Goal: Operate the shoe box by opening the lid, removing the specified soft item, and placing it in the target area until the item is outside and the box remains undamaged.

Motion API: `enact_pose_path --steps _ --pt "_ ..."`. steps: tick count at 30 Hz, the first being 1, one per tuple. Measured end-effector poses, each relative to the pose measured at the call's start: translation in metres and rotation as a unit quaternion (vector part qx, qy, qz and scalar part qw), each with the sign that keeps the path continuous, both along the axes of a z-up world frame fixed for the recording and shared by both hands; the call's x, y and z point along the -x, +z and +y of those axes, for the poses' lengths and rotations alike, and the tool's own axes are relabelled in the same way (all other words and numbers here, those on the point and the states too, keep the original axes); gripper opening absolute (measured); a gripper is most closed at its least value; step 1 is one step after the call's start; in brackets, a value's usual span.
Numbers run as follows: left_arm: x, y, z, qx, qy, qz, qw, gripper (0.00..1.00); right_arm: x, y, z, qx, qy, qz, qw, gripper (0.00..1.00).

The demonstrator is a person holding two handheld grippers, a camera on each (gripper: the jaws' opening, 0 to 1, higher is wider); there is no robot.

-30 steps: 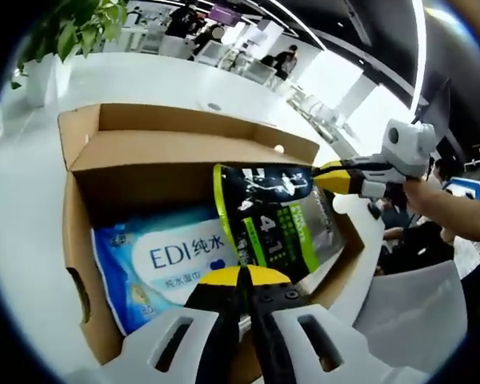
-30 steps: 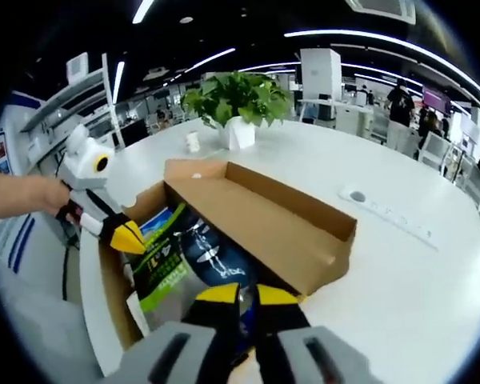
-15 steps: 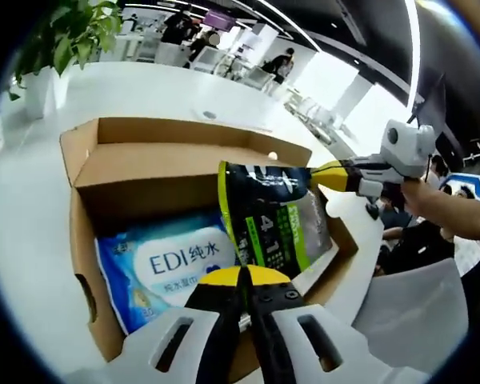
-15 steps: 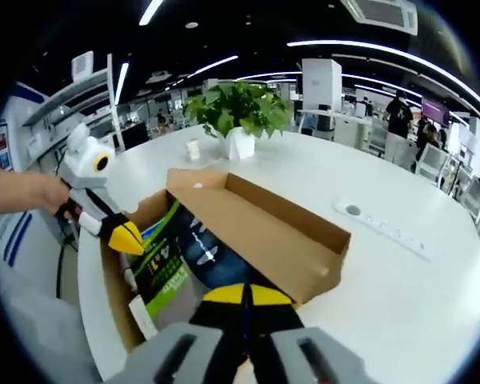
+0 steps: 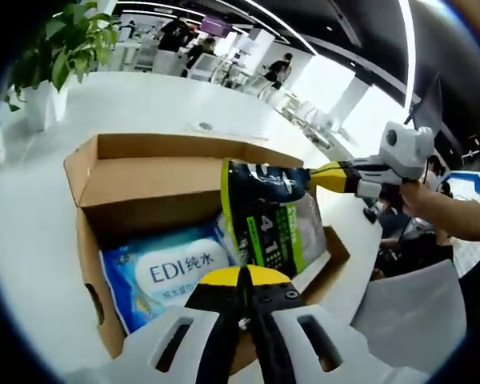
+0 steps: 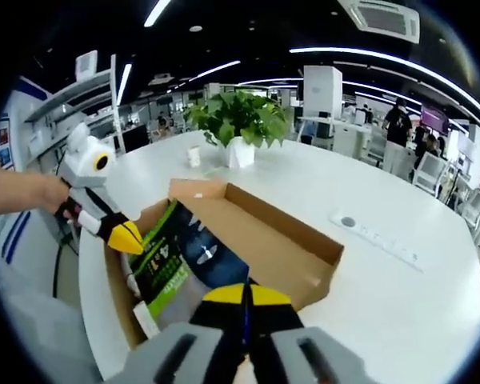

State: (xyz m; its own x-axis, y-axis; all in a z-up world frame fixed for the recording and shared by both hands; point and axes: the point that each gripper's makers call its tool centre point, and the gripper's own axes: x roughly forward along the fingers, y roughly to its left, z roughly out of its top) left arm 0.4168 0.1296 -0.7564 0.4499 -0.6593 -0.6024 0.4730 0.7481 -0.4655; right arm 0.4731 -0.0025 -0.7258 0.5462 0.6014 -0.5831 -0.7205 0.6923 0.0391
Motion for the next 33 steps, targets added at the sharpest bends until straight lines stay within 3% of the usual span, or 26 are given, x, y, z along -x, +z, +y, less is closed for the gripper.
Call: enact_pose_path --steps 16,33 --pt "-0.002 0.026 -0.024 0.009 -0.010 -0.019 0.9997 0.00 -0.002 0.029 -0.023 0.002 -0.012 -0.025 0.9996 0.00" --pt "-0.005 0.037 -0.072 0.015 -0.031 -0.023 0.9992 0.00 -0.003 0.035 -0.074 0.011 -0.046 -0.034 0.9983 0.00"
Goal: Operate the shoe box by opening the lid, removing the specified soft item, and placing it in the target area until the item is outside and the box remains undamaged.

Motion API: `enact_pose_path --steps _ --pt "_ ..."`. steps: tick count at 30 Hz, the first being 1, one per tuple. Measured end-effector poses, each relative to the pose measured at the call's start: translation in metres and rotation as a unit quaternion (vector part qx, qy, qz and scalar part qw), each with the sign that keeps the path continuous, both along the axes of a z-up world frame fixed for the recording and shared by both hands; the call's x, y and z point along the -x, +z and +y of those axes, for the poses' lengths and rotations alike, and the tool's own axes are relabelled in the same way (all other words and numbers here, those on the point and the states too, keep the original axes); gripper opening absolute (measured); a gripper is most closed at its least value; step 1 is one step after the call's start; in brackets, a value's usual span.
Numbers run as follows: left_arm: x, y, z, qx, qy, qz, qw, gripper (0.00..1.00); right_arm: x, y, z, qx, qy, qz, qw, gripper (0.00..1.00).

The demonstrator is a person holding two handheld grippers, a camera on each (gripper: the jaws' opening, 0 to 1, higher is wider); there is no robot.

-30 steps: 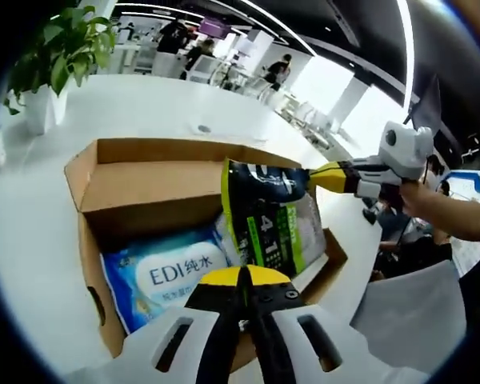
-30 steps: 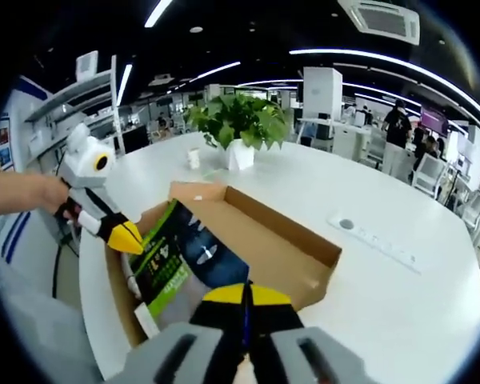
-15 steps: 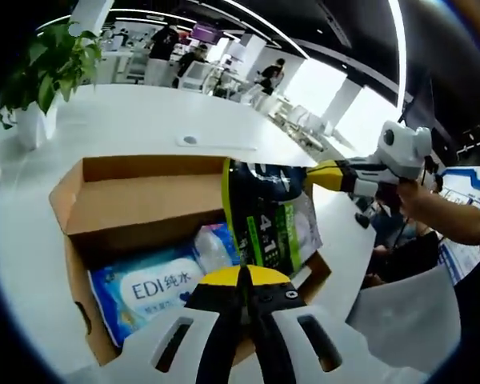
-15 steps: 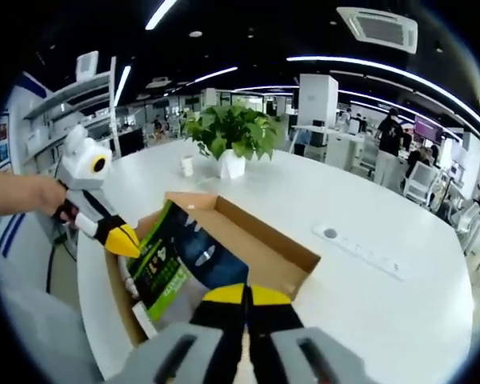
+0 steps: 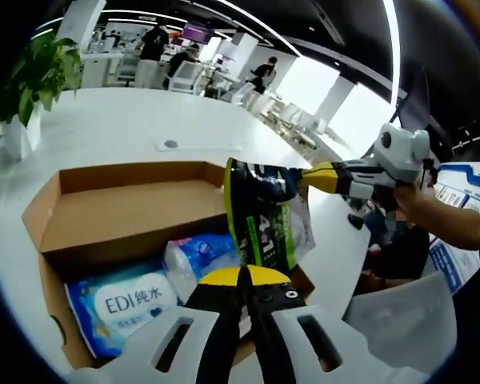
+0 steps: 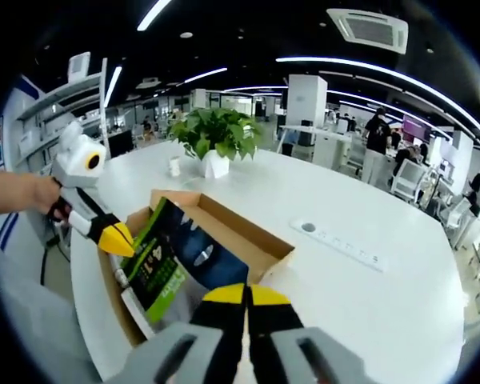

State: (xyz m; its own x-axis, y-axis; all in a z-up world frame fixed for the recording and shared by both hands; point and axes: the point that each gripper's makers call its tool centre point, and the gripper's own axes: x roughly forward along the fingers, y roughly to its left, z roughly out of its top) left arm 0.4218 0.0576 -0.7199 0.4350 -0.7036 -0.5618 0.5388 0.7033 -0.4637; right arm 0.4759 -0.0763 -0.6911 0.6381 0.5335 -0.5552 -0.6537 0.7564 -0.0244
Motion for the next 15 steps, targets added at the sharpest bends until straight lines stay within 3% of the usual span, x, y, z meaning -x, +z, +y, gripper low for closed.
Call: enact_pose_path --steps 15 --pt "-0.001 -0.007 -0.051 0.002 -0.014 0.010 0.9999 0.00 -0.001 -0.009 -0.050 0.009 -0.032 0.005 0.9994 0.00"
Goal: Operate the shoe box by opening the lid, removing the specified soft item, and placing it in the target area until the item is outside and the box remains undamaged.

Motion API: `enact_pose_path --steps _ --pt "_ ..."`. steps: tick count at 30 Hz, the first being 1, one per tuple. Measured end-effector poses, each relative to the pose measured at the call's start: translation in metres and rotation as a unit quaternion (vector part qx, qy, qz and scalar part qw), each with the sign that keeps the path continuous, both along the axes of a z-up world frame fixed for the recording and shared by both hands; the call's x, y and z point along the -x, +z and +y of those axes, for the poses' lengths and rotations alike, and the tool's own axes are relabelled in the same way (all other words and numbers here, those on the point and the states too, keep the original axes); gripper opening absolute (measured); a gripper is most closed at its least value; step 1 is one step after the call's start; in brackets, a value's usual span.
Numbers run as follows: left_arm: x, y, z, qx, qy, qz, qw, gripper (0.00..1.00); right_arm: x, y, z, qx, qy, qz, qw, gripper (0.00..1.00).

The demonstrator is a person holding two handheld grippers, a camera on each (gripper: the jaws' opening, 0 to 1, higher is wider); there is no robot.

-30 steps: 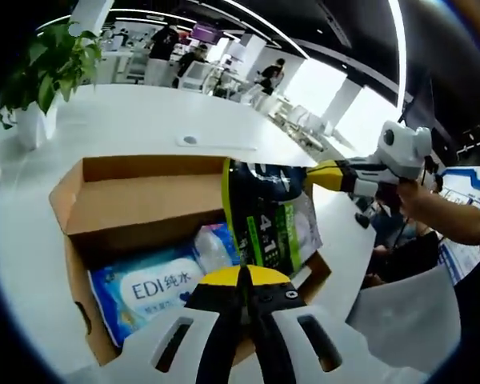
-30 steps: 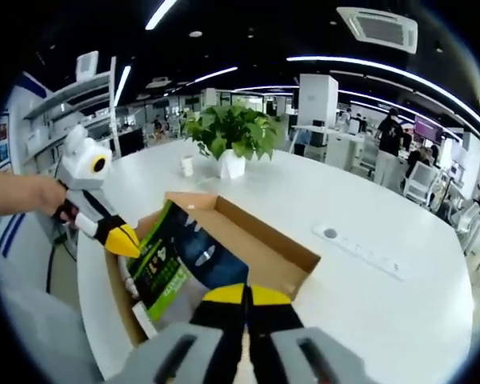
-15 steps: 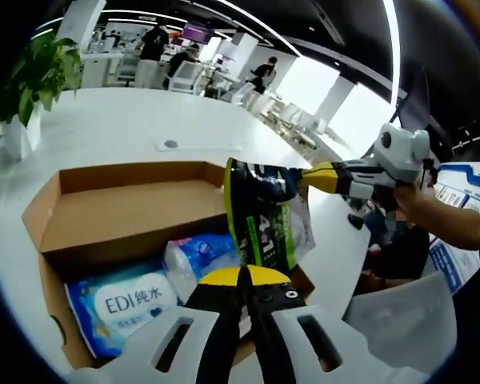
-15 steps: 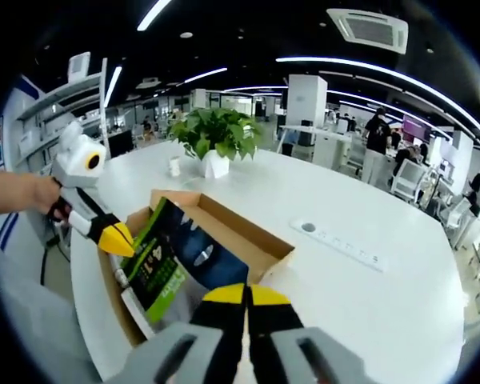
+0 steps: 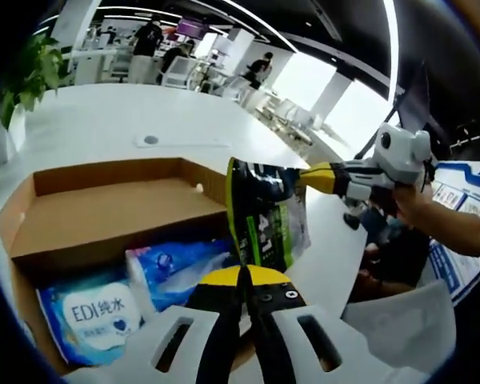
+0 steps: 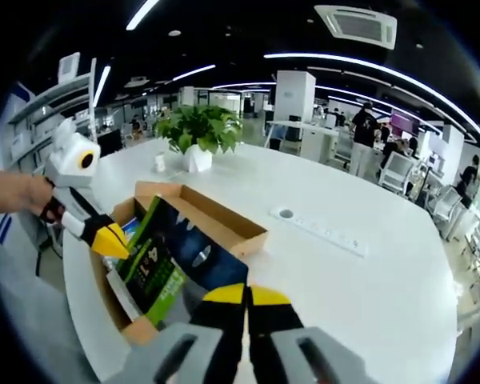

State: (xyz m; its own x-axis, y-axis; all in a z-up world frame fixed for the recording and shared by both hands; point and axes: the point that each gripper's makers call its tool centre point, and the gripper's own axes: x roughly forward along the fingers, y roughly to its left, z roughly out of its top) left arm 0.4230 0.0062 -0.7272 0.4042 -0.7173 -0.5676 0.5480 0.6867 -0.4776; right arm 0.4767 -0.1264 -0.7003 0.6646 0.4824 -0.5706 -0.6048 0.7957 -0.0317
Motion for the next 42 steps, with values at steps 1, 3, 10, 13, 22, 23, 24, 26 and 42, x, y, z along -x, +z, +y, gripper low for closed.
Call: enact_pose_path --steps 1,3,10,13,22,23,24,26,42 --pt "0.000 0.000 -0.002 0.000 0.000 0.000 1.0000 0.00 0.000 -0.001 -0.004 0.001 -0.002 0.000 1.0000 0.00" --pt "-0.001 -0.001 -0.009 0.000 -0.001 0.001 1.0000 0.00 -0.001 -0.002 -0.010 0.001 -0.006 0.001 1.0000 0.00" --pt "-0.001 -0.002 -0.030 0.005 -0.006 0.005 1.0000 0.00 -0.004 -0.004 -0.028 0.003 -0.017 0.002 0.9998 0.00" --pt "-0.001 -0.003 -0.040 0.007 -0.010 0.006 0.9999 0.00 -0.005 -0.007 -0.038 0.005 -0.023 0.004 0.9997 0.00" --pt "-0.002 -0.010 -0.066 0.008 -0.018 0.015 0.9997 0.00 -0.009 -0.018 -0.063 0.010 -0.036 0.012 0.9992 0.00" --pt "-0.002 -0.011 -0.069 0.007 -0.020 0.016 0.9996 0.00 -0.009 -0.019 -0.066 0.012 -0.037 0.012 0.9992 0.00" --pt "-0.002 -0.011 -0.070 0.007 -0.021 0.016 0.9996 0.00 -0.010 -0.020 -0.068 0.012 -0.038 0.013 0.9991 0.00" --pt "-0.003 -0.013 -0.075 0.006 -0.023 0.018 0.9996 0.00 -0.012 -0.023 -0.073 0.013 -0.040 0.016 0.9990 0.00" --pt "-0.011 -0.028 -0.100 -0.018 -0.014 0.029 0.9993 0.00 -0.023 -0.050 -0.097 0.014 -0.052 0.035 0.9979 0.00"
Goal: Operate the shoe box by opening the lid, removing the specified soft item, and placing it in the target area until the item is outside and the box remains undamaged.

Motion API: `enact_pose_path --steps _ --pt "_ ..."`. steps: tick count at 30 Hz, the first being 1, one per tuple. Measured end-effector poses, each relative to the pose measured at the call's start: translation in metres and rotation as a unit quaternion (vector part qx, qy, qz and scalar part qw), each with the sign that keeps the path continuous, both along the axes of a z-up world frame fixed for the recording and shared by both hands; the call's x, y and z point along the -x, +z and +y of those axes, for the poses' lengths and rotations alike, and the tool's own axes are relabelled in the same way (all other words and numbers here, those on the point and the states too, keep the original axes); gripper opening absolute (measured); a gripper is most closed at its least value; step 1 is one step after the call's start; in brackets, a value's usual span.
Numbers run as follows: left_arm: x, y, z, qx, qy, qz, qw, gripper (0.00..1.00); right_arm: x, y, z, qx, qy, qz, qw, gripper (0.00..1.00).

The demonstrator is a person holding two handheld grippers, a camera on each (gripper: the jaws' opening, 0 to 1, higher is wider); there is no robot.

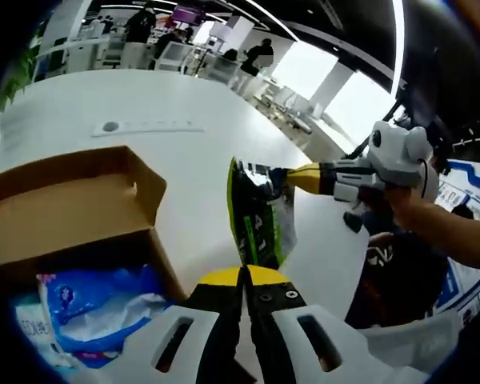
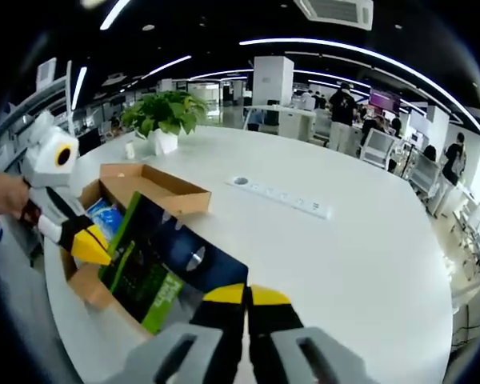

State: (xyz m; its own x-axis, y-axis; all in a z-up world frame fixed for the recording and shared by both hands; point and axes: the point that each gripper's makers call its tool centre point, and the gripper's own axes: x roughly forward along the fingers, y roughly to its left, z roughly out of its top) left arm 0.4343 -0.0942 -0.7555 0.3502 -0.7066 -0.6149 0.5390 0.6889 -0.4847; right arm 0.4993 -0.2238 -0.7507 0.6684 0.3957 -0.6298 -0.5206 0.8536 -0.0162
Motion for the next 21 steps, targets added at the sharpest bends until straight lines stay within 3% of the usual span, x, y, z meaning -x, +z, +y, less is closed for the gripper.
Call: enact_pose_path --steps 15,21 --pt "-0.006 -0.023 -0.019 -0.073 -0.040 -0.023 0.9963 0.00 -0.006 -0.028 -0.017 0.002 -0.008 0.020 0.9998 0.00" --pt "-0.008 -0.031 -0.025 -0.083 -0.049 -0.019 0.9952 0.00 -0.010 -0.037 -0.023 0.004 -0.010 0.027 0.9996 0.00"
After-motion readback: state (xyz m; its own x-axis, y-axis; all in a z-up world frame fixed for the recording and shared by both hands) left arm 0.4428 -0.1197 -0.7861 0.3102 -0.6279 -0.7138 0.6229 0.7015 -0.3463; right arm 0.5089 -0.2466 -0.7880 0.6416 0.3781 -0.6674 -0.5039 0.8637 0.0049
